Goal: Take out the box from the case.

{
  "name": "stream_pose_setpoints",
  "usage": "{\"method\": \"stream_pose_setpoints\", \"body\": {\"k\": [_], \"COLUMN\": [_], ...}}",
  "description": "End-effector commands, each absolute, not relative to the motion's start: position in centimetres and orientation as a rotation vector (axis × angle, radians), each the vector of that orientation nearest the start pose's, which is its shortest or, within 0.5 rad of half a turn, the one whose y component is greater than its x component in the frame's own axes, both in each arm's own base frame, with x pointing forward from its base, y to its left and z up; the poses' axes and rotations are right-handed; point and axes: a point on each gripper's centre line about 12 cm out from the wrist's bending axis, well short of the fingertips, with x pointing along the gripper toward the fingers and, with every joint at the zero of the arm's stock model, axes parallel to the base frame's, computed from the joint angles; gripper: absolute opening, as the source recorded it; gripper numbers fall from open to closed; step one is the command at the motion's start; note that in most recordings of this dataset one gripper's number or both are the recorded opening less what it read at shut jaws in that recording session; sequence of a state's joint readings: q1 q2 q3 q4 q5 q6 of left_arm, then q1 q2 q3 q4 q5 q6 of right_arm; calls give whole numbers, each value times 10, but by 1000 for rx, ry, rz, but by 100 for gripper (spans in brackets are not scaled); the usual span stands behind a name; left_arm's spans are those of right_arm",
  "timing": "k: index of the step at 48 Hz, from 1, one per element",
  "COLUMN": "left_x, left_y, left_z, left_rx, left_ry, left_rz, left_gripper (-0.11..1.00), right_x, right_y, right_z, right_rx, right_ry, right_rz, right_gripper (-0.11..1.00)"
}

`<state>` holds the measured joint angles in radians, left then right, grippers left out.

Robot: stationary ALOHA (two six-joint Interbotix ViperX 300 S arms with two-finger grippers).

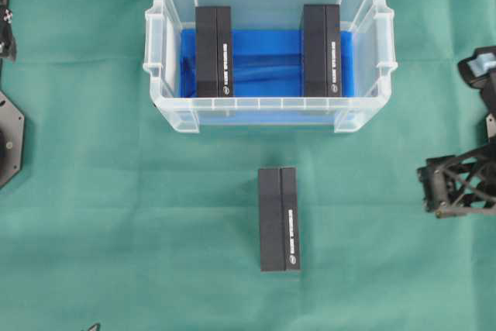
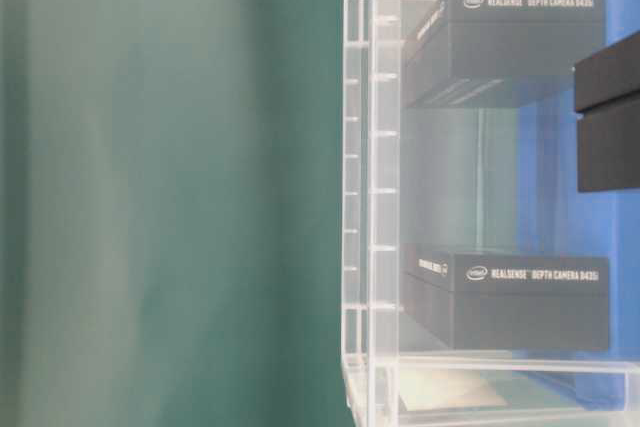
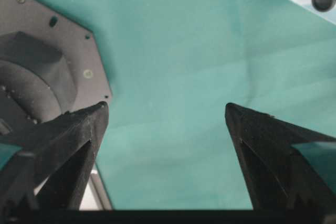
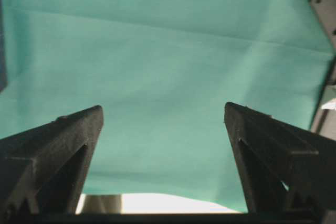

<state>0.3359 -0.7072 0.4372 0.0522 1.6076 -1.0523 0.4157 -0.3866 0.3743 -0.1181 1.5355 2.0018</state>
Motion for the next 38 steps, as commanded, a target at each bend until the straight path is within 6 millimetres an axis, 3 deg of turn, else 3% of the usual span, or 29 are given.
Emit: {"method": "stream_pose_setpoints", "body": {"k": [1,12,38], "left_x": [156,157,158], "left_y": [61,61,62], "left_z": [362,362,361], "left_rx": [-1064,-1064,-1076], "left_ry": [1029,1030,1030], "left_rz": [1005,1006,1021], "left_gripper": [95,95,95], "right_x": [227,226,214], "right_y": [86,71,-40], "right_z": [318,315,305], "right_rx": [1206,1190,1192], "right_ry": [1059,1039,959], "right_rz": [-1167,-1183,-1186], "right_gripper": [91,91,91]}}
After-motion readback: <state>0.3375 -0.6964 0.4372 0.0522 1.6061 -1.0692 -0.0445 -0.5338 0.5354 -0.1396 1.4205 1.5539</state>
